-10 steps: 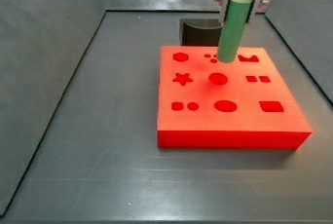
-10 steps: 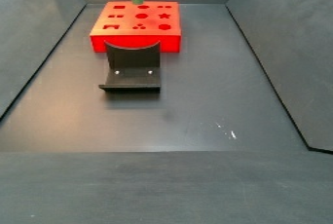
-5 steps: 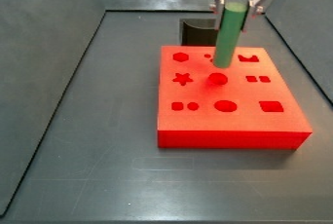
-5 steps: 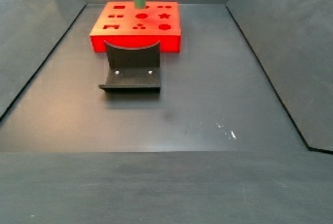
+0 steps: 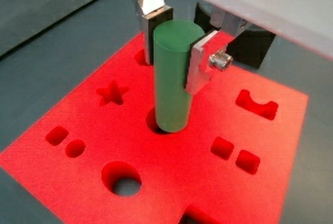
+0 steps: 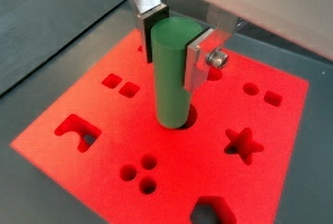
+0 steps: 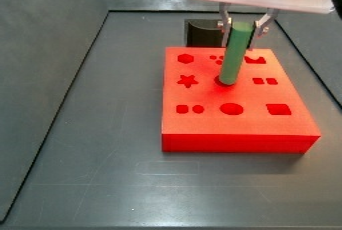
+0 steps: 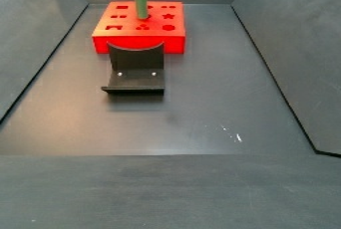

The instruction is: Insert the round object.

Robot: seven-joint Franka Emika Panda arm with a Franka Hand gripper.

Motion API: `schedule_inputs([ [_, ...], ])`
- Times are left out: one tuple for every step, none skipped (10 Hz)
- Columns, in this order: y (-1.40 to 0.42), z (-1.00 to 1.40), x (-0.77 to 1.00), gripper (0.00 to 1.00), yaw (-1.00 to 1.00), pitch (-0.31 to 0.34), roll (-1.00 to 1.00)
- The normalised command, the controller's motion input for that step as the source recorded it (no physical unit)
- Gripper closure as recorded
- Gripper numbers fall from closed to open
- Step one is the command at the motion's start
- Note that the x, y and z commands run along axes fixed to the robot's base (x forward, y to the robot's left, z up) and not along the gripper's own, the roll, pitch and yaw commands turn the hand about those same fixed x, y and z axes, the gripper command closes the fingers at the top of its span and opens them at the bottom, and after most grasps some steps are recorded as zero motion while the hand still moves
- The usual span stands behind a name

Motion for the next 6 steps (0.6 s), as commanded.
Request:
schedule_inputs([
  [-0.26, -0.16, 0.00, 1.00, -0.07, 0.006, 0.00],
  [-0.15, -0.17, 0.00, 1.00, -0.07, 0.000, 0.00],
  [-0.01, -0.24, -0.11, 1.00, -0.12, 0.000, -0.05],
  [0.00, -0.30, -0.02, 1.00, -0.07, 0.000, -0.03],
  [0.20, -0.34, 0.00, 1.00, -0.08, 0.000, -0.02],
  [0.33, -0.42, 0.00, 1.00, -0.05, 0.000, -0.02],
])
